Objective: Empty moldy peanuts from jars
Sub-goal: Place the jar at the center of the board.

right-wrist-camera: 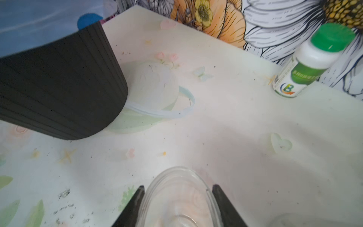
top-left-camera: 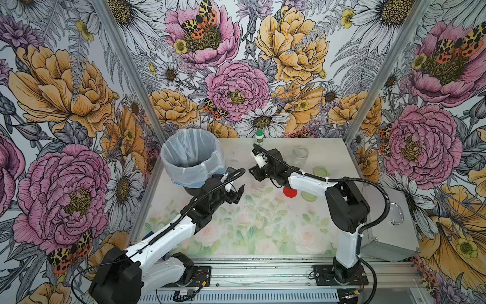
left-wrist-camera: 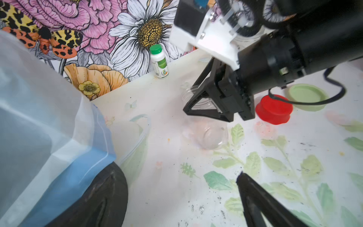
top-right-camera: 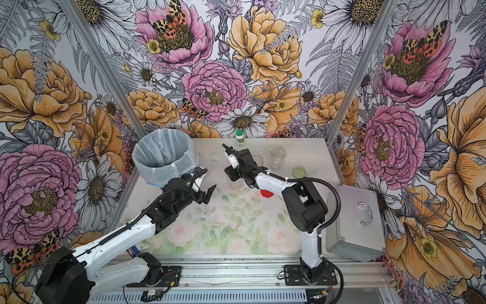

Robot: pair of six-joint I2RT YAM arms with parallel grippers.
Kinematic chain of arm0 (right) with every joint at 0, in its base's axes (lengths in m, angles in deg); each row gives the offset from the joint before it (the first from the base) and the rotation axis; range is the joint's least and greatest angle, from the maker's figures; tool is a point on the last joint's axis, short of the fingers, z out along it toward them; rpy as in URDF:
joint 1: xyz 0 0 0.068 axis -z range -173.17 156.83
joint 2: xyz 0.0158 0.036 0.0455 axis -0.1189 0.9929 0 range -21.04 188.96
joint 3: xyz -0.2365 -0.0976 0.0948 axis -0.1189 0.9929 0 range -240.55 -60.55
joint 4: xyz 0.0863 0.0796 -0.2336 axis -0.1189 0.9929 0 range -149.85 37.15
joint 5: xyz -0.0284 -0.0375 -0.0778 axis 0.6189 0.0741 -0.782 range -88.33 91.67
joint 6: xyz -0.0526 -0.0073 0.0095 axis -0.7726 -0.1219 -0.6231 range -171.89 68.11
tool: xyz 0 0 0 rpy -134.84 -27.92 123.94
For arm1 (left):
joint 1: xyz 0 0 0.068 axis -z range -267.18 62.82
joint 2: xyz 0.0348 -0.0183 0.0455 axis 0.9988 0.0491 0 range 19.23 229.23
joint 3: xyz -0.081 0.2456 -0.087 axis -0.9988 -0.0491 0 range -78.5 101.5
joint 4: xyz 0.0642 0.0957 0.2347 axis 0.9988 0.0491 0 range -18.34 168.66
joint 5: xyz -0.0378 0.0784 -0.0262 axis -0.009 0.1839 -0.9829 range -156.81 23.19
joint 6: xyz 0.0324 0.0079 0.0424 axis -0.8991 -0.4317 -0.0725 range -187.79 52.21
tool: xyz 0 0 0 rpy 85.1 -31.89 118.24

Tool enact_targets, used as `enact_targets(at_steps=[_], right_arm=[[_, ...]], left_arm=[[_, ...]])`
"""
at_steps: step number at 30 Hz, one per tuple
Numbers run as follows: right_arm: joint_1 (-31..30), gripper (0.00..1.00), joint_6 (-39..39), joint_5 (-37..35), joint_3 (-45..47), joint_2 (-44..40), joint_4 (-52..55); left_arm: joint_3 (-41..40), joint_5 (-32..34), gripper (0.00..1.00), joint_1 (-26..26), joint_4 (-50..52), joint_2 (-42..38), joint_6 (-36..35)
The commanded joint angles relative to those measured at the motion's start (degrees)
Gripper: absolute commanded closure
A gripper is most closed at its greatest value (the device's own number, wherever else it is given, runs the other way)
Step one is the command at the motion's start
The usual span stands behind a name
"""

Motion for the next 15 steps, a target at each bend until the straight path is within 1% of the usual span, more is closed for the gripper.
enact_targets(at_steps=[1, 2, 4, 6, 8, 10, 15], right_arm=[[-0.3, 0.52, -0.4, -3.0, 1.8, 1.9, -1.0], [-0.4, 0.49, -0.1, -3.1, 2.3, 1.8, -1.6], [-0.5, 0.34, 0.7, -3.5, 3.7, 1.4, -2.5], [-0.9, 0.25, 1.1, -4.8, 5.3, 0.5, -3.2], [-1.0, 0.20, 1.5, -4.8, 6.9, -1.0, -4.0], [-1.0, 0.13, 2.0, -4.3, 9.4, -3.4, -5.6], [-1.4, 0.03, 2.7, -4.4, 13.5, -9.3, -7.5]], left_arm=[[-2.6, 6.9, 0.01, 0.4, -6.2, 0.3, -0.1], [-2.9, 6.9, 0.01, 0.4, -6.3, 0.6, -0.2], [-4.0, 9.3, 0.01, 0.4, -7.9, 1.4, 0.0], [-5.6, 11.0, 0.01, 0.3, -10.5, 1.5, -0.3], [-6.2, 13.2, 0.01, 0.1, -11.5, 1.0, -0.1], [-7.0, 13.0, 0.01, -0.5, -12.3, 0.0, -0.2], [-8.2, 13.4, 0.01, -1.4, -12.9, -3.2, 1.1]])
